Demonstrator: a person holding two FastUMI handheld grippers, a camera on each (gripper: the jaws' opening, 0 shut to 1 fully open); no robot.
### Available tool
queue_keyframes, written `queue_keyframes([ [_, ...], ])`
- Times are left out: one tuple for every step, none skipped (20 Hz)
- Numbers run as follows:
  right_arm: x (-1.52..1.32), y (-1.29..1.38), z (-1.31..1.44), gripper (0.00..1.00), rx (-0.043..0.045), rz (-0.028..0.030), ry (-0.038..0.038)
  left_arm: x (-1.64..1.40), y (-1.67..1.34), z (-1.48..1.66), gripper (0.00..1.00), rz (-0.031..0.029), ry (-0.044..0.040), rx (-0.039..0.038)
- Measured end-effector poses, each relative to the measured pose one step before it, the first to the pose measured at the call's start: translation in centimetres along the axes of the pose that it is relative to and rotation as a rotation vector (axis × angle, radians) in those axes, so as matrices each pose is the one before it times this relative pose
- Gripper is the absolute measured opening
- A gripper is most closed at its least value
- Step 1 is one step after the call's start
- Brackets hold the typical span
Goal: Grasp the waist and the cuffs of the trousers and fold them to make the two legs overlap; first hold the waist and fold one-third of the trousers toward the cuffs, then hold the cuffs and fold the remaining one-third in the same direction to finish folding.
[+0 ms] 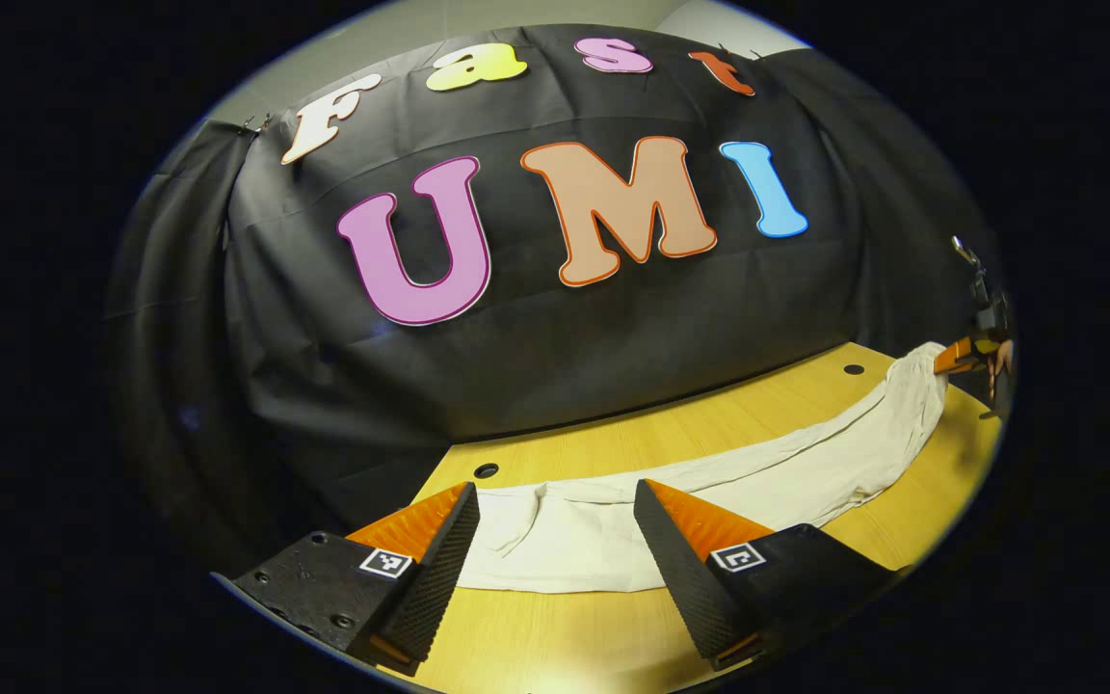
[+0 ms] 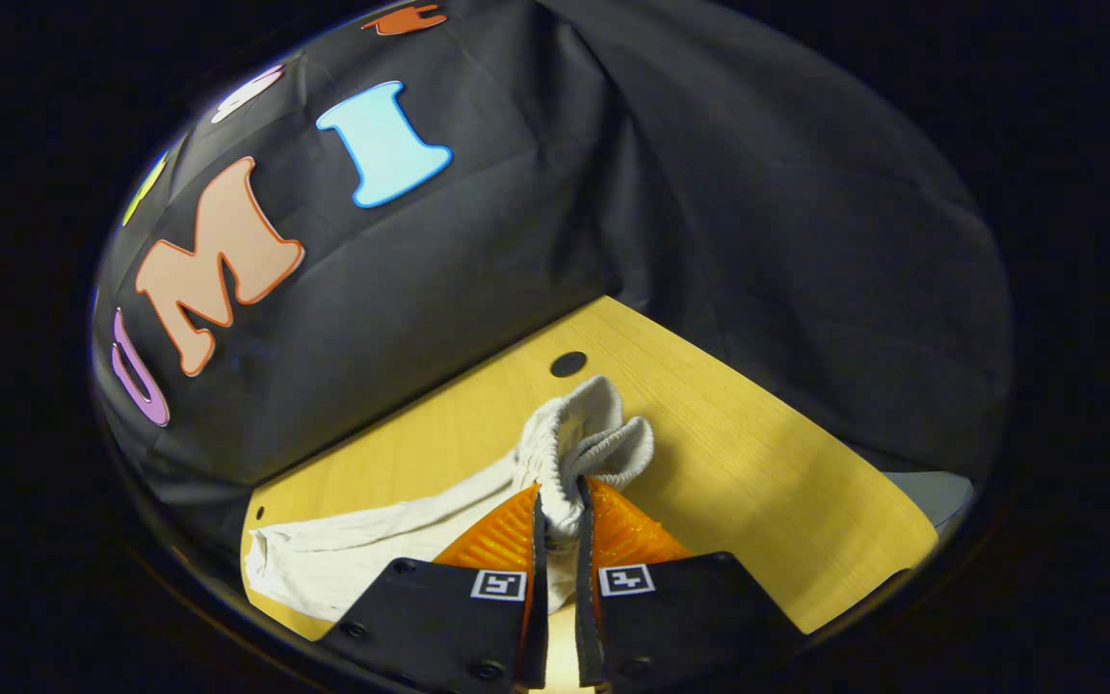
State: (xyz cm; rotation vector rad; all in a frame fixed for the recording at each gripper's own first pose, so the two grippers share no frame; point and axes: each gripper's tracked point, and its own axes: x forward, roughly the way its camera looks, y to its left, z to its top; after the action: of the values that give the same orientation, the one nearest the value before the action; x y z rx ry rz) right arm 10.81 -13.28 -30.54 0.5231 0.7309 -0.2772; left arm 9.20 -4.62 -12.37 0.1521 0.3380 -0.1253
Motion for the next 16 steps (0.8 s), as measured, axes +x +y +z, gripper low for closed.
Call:
queue_keyframes([
  [-0.323, 1.157, 0.438, 0.13, -0.00591, 0.02037, -0.00565, 0.263, 0.429, -0.210, 0.96, -0.00447, 0.00500, -0.00299],
  [-0.243, 1.431, 0.237, 0.13, -0.01028, 0.01308, -0.00657, 0.075, 0.417, -0.230, 0.96, -0.00402, 0.00192, -0.00423],
  [0.040, 1.221, 0.063, 0.13, -0.01442, 0.00890, -0.00241, 0.263, 0.513, -0.119, 0.96, -0.00299, 0.00112, -0.00305],
  [0.003, 1.396, 0.043, 0.13, -0.01562, 0.00603, -0.01011, 0.210, 0.529, -0.238, 0.96, -0.00105, 0.00255, -0.00096],
  [-0.161, 1.306, 0.110, 0.13, -0.01298, 0.01229, -0.00506, 0.225, 0.627, -0.141, 0.96, -0.00093, 0.00263, -0.00028],
  [-0.227, 1.375, 0.116, 0.13, -0.01086, 0.01194, -0.00526, 0.325, 0.556, -0.216, 0.96, -0.00046, 0.00175, -0.00243],
  [0.030, 1.429, 0.091, 0.13, -0.01321, 0.01467, 0.00079, 0.115, 0.583, -0.216, 0.96, -0.00036, 0.00146, -0.00390],
  [0.099, 1.320, -0.018, 0.13, -0.01739, 0.01012, -0.00073, 0.149, 0.606, -0.319, 0.96, 0.00122, 0.00270, -0.00364],
  [0.110, 1.187, 0.035, 0.13, -0.01503, 0.01098, -0.00089, 0.161, 0.670, -0.209, 0.96, 0.00275, 0.00229, -0.00502],
  [0.142, 1.393, -0.081, 0.13, -0.01206, 0.01376, -0.00094, 0.188, 0.564, -0.377, 0.96, 0.00158, 0.00313, -0.00675],
  [0.072, 1.295, 0.071, 0.13, -0.00942, 0.01596, -0.00353, 0.182, 0.586, -0.324, 0.96, 0.00156, 0.00550, -0.00700],
  [-0.144, 1.371, -0.096, 0.13, -0.01201, 0.01684, -0.00291, 0.097, 0.503, -0.263, 0.96, 0.00124, 0.00447, -0.00571],
  [0.143, 1.044, -0.066, 0.13, -0.01377, 0.01363, -0.00178, 0.101, 0.477, -0.241, 0.96, 0.00075, 0.00298, -0.00480],
  [-0.058, 1.328, -0.145, 0.13, -0.01327, 0.01547, -0.00247, 0.163, 0.425, -0.302, 0.96, -0.00023, 0.00154, -0.00354],
  [-0.058, 1.370, -0.042, 0.13, -0.01299, 0.01443, -0.00179, 0.081, 0.458, -0.167, 0.96, -0.00151, 0.00141, -0.00333],
  [0.119, 1.322, -0.130, 0.13, -0.01407, 0.01098, -0.00201, 0.201, 0.367, -0.165, 0.96, -0.00281, 0.00161, -0.00188],
])
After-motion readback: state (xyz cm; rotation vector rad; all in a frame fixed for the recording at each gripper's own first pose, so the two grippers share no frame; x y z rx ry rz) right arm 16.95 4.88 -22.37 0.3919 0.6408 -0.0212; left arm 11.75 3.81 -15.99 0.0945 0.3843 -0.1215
